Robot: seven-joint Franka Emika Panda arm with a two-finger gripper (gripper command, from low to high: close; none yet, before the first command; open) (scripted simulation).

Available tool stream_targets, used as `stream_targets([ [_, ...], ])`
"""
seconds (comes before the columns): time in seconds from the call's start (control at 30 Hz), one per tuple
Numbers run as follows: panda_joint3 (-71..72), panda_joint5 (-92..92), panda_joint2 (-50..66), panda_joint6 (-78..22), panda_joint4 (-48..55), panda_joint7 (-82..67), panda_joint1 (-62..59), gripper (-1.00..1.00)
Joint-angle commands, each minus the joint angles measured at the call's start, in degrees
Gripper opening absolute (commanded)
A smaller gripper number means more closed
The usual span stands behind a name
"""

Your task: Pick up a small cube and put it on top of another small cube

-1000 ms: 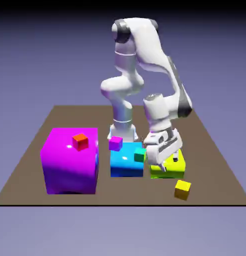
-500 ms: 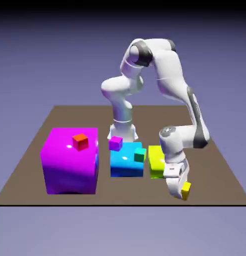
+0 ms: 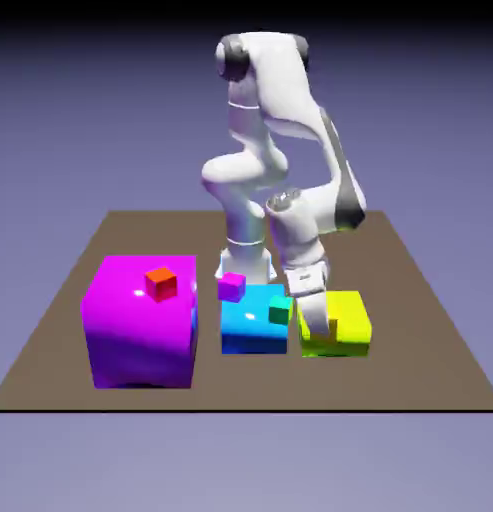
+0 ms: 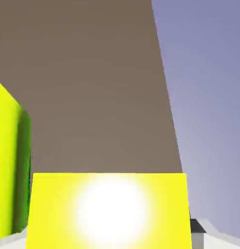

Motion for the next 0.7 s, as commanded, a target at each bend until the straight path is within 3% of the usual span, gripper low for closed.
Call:
stream_targets([
  [0.0,-0.54,-2.0,-2.08,-1.77,-1.03,-2.13,-0.66,-1.0],
  [0.53,-7.91,-34.37,-35.3,-31.0,-17.41,-35.81,-19.8,-1.0],
  [0.67,-8.75,-35.01,-33.75,-26.84,-20.43,-37.38,-19.85,-1.0],
])
